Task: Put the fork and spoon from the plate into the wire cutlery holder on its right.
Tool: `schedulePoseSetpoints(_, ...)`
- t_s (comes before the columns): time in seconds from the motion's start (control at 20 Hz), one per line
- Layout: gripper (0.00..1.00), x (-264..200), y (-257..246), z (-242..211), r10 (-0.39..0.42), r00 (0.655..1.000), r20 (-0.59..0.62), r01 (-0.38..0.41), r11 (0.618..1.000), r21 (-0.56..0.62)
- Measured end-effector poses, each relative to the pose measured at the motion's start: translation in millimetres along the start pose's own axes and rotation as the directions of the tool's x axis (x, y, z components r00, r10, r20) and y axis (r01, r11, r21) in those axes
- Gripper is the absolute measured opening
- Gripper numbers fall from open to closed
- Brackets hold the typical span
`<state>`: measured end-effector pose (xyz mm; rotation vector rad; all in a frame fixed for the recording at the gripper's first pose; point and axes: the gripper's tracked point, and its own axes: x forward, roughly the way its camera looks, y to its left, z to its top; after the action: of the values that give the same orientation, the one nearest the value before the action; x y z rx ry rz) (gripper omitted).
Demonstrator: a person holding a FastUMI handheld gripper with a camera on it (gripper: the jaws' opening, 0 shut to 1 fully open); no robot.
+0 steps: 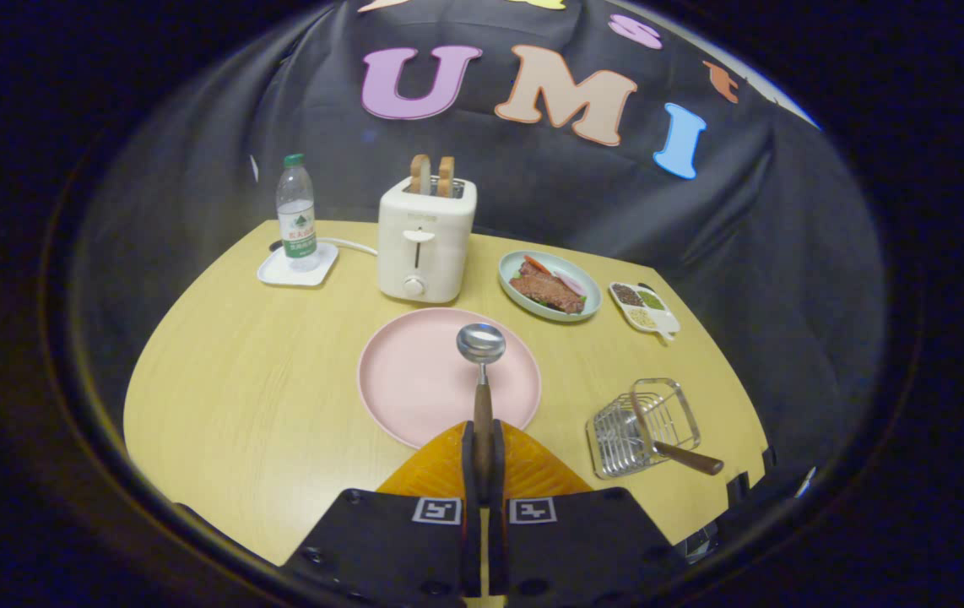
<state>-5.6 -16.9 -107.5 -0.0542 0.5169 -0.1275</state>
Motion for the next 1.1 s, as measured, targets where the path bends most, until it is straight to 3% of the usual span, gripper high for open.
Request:
schedulePoseSetpoints(0.2,0.06,-19.4,-36.5,17.9,-0.063,0.997,-0.053,0.068,0.992,0.109)
schedulePoseSetpoints(0.5,0.06,-38.7,-90.5,9.3,-0.114,0.960,-0.256,0.185,0.944,0.272)
schedulePoseSetpoints(0.75,0.07,-36.1,-122.5,-7.8,-0.117,0.904,-0.412,0.270,0.903,0.335)
schedulePoseSetpoints(1.1,0.07,-18.1,-133.3,-18.7,-0.038,0.803,-0.594,0.338,0.851,0.402)
